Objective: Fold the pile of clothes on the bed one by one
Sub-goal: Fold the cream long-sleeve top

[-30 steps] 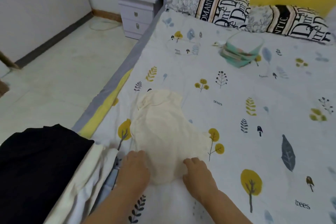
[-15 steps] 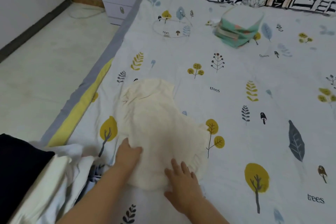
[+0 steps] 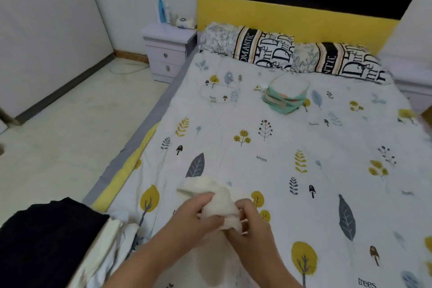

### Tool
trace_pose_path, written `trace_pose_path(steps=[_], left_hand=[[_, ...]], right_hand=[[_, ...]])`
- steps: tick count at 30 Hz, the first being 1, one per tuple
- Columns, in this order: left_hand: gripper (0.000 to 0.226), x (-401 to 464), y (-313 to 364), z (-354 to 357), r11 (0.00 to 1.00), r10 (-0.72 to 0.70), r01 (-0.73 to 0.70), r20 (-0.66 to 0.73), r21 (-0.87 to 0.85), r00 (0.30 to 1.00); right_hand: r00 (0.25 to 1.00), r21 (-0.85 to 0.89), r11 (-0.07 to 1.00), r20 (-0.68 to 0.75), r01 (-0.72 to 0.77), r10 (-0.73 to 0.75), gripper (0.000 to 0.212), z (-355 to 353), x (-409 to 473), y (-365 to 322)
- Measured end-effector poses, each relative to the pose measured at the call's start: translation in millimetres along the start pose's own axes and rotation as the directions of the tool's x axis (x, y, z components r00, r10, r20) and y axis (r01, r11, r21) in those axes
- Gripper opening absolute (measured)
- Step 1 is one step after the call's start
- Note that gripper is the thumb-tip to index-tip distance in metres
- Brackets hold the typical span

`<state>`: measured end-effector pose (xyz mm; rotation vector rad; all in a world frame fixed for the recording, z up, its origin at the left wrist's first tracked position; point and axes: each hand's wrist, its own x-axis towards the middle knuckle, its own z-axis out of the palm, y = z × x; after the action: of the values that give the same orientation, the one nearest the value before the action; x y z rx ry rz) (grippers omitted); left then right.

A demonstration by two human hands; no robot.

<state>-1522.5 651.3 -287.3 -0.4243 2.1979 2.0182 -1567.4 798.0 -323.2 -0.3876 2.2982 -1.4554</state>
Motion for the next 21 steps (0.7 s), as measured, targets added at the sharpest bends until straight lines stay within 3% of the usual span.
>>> trace_pose_path(steps=[3, 6, 8, 11, 12, 16, 21], left_hand=[[0.014, -17, 35, -3, 0.994, 0.042, -0.050, -0.077, -0.100, 0.996], [0.019, -39, 73, -4, 0.992, 0.094, -0.109, -0.217, -0.059, 0.972], [0.033, -59, 99, -2, 0.980, 0.177, -0.190, -0.169, -0.061, 0.970], [0.086, -89, 139, 6, 0.966, 0.252, -0.251, 0.014, -0.063, 0.968], [0.091, -96, 151, 10, 0.962, 0.270, -0.268, 0.035, -0.057, 0.962], [0.038, -115, 197, 21, 0.918, 0.370, -0.377, -0.078, -0.120, 0.926], [0.028, -130, 253, 25, 0.845, 0.487, -0.510, -0.161, -0.163, 0.858]], right_hand=[[0.994, 0.084, 0.995, -0.098, 0.055, -0.047, 0.020, -29, -15, -52], [0.981, 0.173, 0.981, -0.187, 0.092, -0.059, 0.010, -68, -32, -113], [0.969, 0.189, 0.972, -0.230, 0.140, -0.095, 0.010, -91, -46, -155], [0.954, 0.214, 0.953, -0.257, 0.214, -0.156, 0.015, -119, -72, -216], [0.949, 0.207, 0.949, -0.258, 0.239, -0.183, 0.015, -125, -80, -233], [0.938, 0.165, 0.942, -0.240, 0.293, -0.250, 0.015, -145, -109, -279], [0.942, 0.213, 0.936, -0.250, 0.279, -0.224, 0.016, -163, -133, -293]])
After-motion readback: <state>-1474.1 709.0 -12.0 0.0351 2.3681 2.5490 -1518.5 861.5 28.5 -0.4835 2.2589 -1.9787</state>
